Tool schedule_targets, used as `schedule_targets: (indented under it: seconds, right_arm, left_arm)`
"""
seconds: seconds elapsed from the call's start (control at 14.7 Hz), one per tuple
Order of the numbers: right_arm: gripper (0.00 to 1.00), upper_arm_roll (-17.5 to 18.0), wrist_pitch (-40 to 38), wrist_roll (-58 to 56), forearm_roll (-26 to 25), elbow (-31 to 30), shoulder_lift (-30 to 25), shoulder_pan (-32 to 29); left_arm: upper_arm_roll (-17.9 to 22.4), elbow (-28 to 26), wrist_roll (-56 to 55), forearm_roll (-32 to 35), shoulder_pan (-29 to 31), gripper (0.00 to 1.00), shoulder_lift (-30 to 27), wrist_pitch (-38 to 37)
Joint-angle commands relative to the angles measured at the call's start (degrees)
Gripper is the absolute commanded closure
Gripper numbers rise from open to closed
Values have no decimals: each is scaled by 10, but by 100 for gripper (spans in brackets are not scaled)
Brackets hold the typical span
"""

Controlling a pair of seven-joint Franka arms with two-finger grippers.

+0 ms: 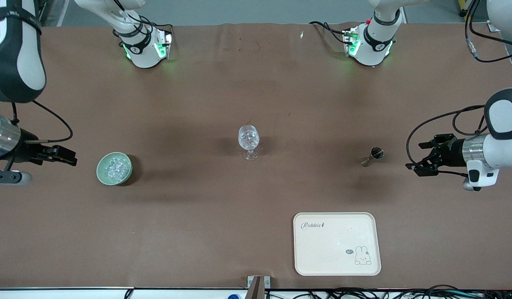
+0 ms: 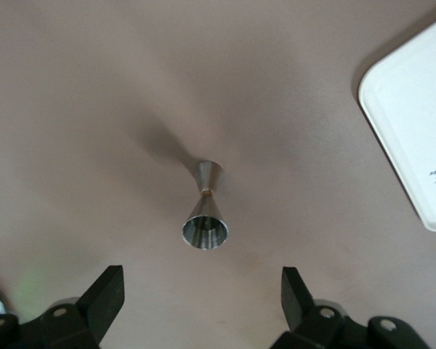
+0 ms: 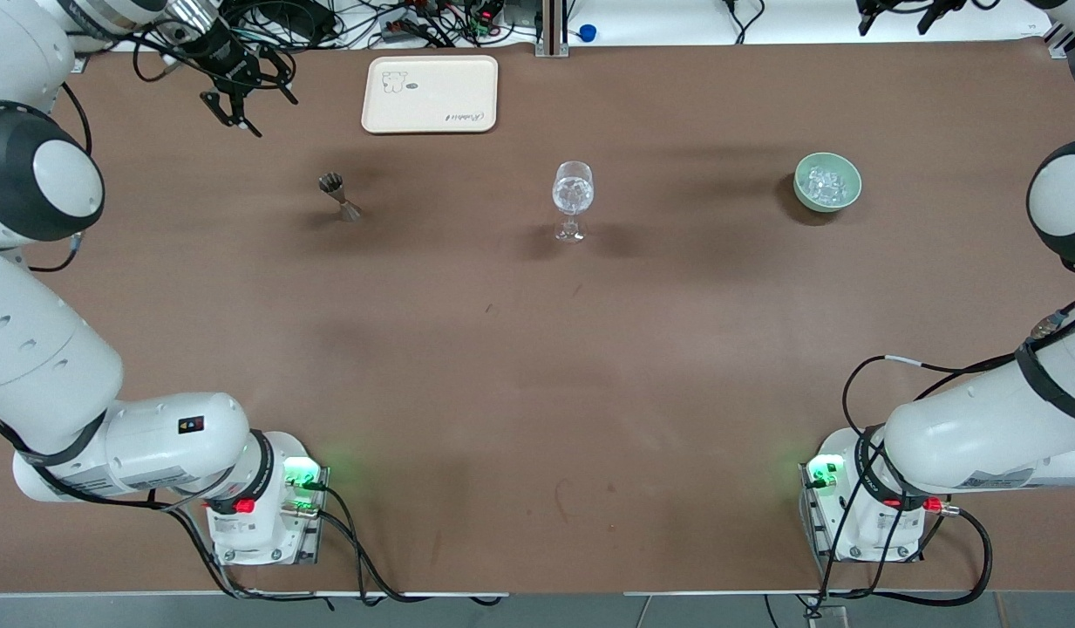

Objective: Pour wine and add ice with both arms
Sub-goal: 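Grasp the metal jigger with the left gripper while the right gripper grasps ice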

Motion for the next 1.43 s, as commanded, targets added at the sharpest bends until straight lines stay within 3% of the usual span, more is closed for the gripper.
schedule_targets:
  seconds: [0.0,0.41,0.81,1.22,1.36]
  right_arm:
    - [0,3,65,-8,-2,-58,7,-6]
    - [0,2,215,-9,-3,-210,3,-23]
    - [1,3,334,-9,-3,-324,5,-30]
    - [39,3,373,-9,-3,-347,36,-29]
    - [43,3,382,-8,-3,-347,48,-28]
  left_arm:
    - [-3,3,-7,-36,21,6,31,7]
    - [-3,-2,-12,-119,36,7,90,22]
    - [-3,-15,-24,-201,55,9,146,22]
    - [-3,-36,-15,-240,70,10,171,20]
    - [-4,-44,-14,-255,70,11,172,20]
